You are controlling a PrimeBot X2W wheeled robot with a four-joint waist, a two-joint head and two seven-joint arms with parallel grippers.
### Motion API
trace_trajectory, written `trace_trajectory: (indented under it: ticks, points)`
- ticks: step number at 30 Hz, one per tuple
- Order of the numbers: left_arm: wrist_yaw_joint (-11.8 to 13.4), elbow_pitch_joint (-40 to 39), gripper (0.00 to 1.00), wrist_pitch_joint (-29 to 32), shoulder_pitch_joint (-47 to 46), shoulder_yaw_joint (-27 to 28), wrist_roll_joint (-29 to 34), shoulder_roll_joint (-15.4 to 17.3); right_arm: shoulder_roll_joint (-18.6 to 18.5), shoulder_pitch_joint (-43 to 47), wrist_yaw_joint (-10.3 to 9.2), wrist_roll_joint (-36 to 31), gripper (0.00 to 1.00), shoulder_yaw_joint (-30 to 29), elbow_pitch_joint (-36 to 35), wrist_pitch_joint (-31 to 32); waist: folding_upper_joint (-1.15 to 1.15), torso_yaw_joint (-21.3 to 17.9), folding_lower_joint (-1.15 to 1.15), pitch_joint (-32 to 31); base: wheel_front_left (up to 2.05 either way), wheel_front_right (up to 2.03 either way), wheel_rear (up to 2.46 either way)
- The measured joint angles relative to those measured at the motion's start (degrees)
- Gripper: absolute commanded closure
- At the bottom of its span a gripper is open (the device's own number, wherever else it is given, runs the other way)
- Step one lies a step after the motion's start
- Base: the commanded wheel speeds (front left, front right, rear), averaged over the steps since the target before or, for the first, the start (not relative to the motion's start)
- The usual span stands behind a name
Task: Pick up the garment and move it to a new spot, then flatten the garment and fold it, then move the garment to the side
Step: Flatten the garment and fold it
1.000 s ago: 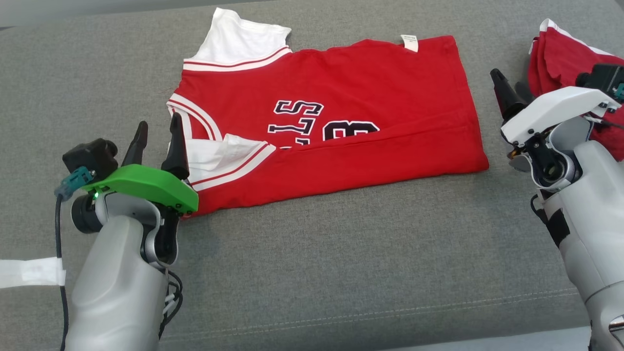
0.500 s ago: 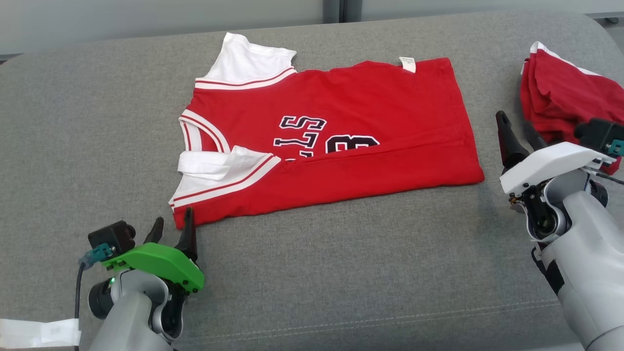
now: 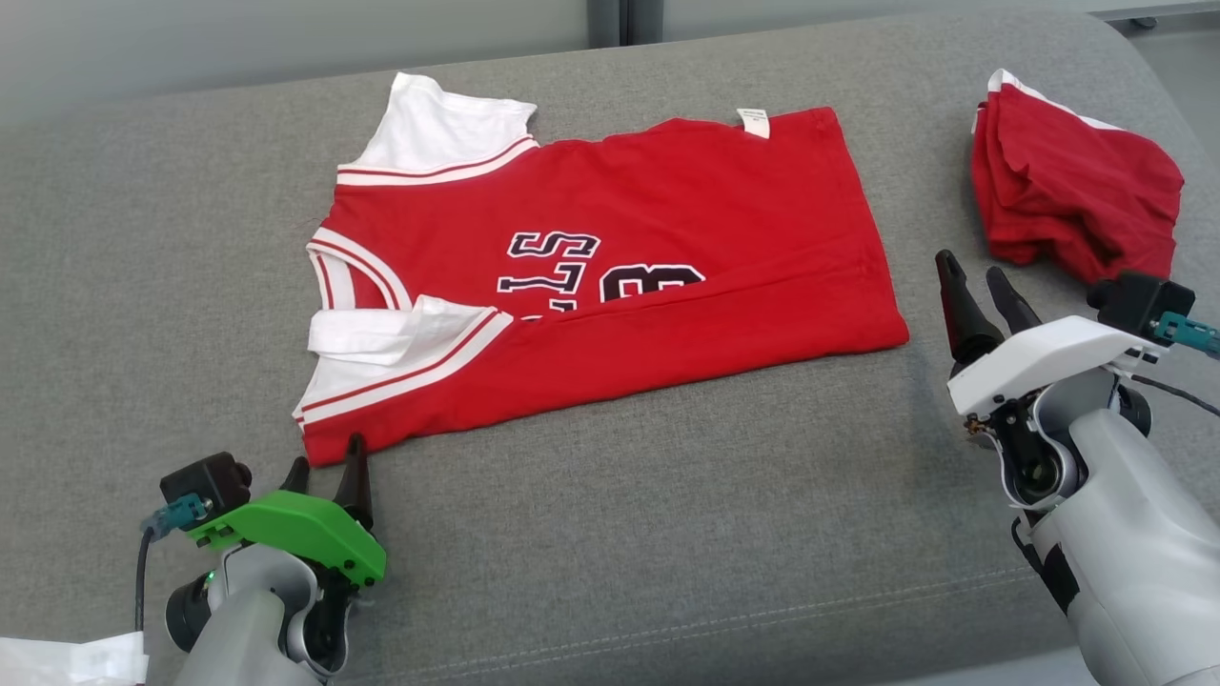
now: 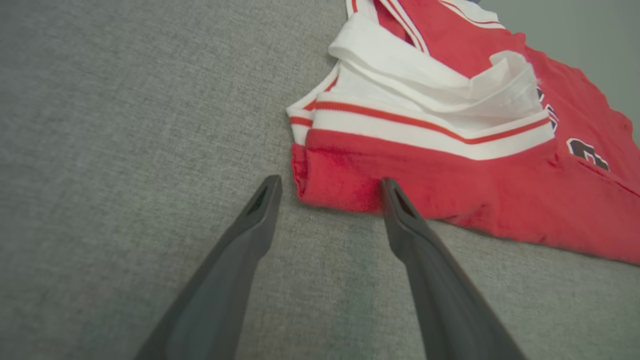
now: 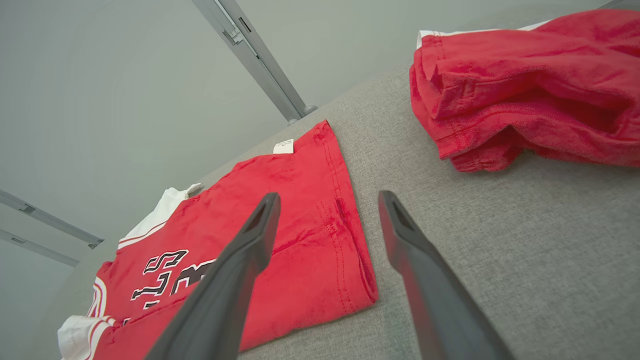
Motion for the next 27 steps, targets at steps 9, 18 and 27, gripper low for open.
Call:
trace_trajectory:
  ticks: [9, 18, 27]
  points:
    - [0.0, 0.12, 1.0, -1.8, -0.2, -0.22, -0.59, 0.01, -0.53, 3.05, 0.19, 0.58, 0.0, -0.07, -0.21, -0.42, 0.0, -1.24, 0.0, 0.29, 0.0, 0.0, 0.0]
    - [-0.99, -1.98, 1.0, -3.75, -1.14, -1.09, -1.38, -0.09, 0.91, 6.78, 0.75, 2.02, 0.0, 0.23, 1.42, 0.1, 0.0, 0.99, 0.0, -0.22, 0.0, 0.0, 0.0]
    - [-2.01, -4.32, 1.0, -4.24, -1.33, -5.08, -2.97, -0.09, 1.27, 6.53, 0.75, 3.41, 0.0, -0.37, 4.49, 0.88, 0.0, 3.23, 0.0, 0.14, 0.0, 0.0, 0.0]
